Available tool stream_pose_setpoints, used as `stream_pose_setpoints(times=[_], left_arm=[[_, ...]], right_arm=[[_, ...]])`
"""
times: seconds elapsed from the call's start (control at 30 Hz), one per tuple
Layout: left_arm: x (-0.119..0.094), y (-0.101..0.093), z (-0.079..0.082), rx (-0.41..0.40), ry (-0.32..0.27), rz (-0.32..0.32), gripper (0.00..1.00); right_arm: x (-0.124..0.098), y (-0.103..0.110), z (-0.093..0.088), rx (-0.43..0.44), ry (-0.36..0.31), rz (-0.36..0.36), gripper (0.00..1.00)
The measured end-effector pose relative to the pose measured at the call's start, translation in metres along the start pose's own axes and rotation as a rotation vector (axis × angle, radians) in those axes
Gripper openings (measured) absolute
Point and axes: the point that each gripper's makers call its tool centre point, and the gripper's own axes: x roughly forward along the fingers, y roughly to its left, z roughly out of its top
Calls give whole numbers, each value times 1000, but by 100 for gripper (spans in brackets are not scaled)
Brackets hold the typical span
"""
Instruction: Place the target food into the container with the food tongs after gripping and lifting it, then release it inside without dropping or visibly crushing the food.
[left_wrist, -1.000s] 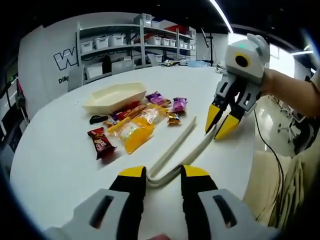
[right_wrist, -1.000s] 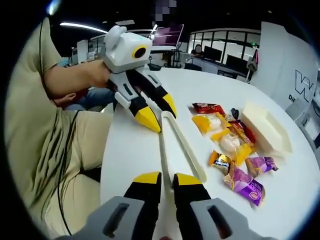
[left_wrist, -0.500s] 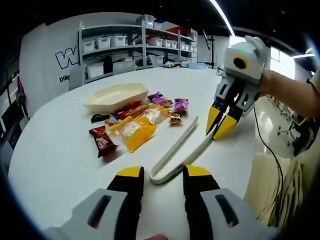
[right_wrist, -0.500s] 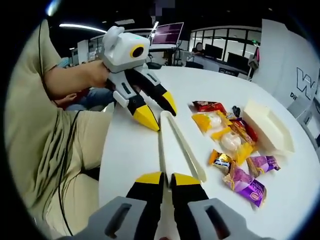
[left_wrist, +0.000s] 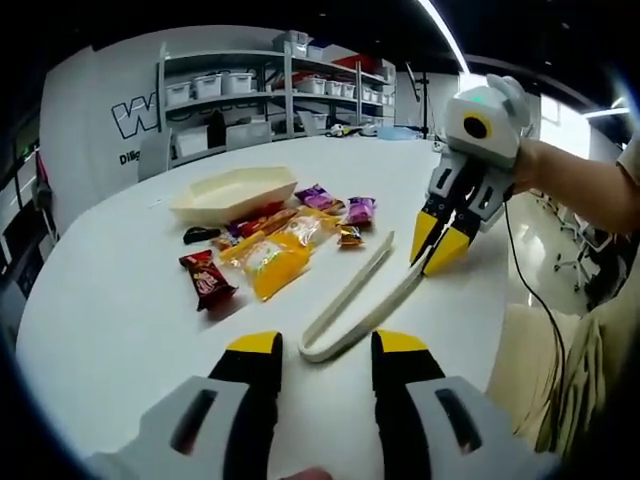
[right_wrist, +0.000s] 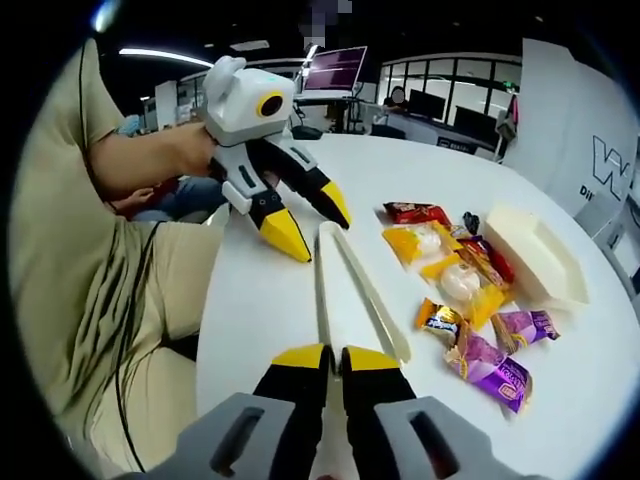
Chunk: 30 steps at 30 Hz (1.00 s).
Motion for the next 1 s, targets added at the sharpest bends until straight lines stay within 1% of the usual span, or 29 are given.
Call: stream_pose_setpoints(times=[0.2, 0.67, 0.8, 0.93, 1.0], left_arm=[[1, -3, 0, 1, -3, -6, 38], [1, -4, 1, -1, -7, -8, 37], [1, -4, 1, -4, -7, -6, 37], [1, -3, 1, -6, -6, -5, 37], [1, -3, 1, -6, -7, -4, 38]], right_arm=[[0, -1, -1, 9, -14, -1, 0], [1, 5, 2, 9, -45, 21, 0], [0, 5, 1, 15, -76, 39, 0], [0, 6, 2, 46, -115, 55, 0], [0, 6, 2, 48, -128, 61, 0]])
